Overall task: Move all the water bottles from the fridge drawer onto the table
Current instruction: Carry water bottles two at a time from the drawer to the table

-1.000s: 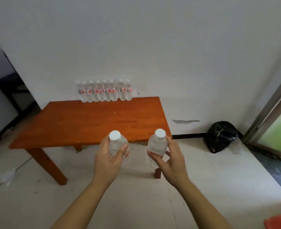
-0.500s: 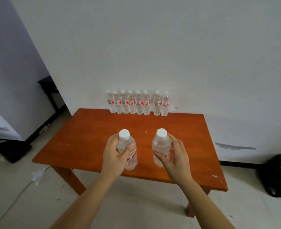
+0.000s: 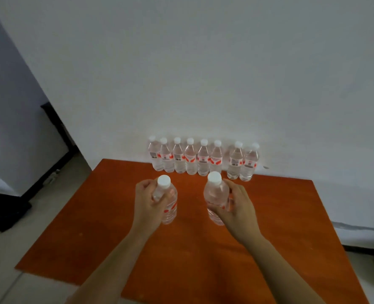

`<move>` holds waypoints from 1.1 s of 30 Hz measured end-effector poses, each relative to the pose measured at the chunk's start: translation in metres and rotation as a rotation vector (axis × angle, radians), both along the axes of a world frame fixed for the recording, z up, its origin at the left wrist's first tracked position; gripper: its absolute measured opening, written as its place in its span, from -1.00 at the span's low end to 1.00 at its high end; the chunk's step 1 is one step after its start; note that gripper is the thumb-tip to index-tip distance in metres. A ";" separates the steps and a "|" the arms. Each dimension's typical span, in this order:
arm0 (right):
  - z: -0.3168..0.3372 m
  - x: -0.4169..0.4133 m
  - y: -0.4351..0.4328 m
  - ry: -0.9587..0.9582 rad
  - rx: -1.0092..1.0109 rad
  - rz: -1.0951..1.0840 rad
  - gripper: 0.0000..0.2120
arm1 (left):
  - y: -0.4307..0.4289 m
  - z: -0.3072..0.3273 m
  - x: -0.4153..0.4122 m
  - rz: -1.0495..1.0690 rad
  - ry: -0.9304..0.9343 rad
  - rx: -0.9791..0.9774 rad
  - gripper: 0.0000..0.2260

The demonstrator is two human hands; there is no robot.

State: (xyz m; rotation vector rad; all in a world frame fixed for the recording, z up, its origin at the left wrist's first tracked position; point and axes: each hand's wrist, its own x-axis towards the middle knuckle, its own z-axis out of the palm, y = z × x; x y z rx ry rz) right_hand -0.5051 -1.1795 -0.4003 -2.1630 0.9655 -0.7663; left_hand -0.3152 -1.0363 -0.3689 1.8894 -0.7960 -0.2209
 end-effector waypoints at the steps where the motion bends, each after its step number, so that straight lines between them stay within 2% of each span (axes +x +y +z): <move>1: -0.006 0.016 -0.009 0.022 0.008 -0.015 -0.24 | -0.012 -0.009 0.019 -0.004 0.001 0.014 -0.67; 5: -0.026 0.080 -0.040 0.085 0.065 -0.090 -0.26 | -0.059 -0.043 0.100 -0.062 0.001 0.115 -0.62; 11: -0.048 0.173 -0.082 0.203 0.140 -0.191 -0.22 | -0.114 -0.074 0.202 -0.145 0.120 0.178 -0.63; 18: -0.081 0.273 -0.114 0.254 0.239 -0.136 -0.26 | -0.162 -0.105 0.288 -0.147 0.180 0.194 -0.64; 24: -0.099 0.335 -0.126 0.224 0.289 -0.059 -0.32 | -0.186 -0.120 0.321 -0.248 0.181 0.232 -0.70; 33: -0.114 0.367 -0.120 0.218 0.345 -0.007 -0.21 | -0.179 -0.127 0.330 -0.287 0.178 0.230 -0.61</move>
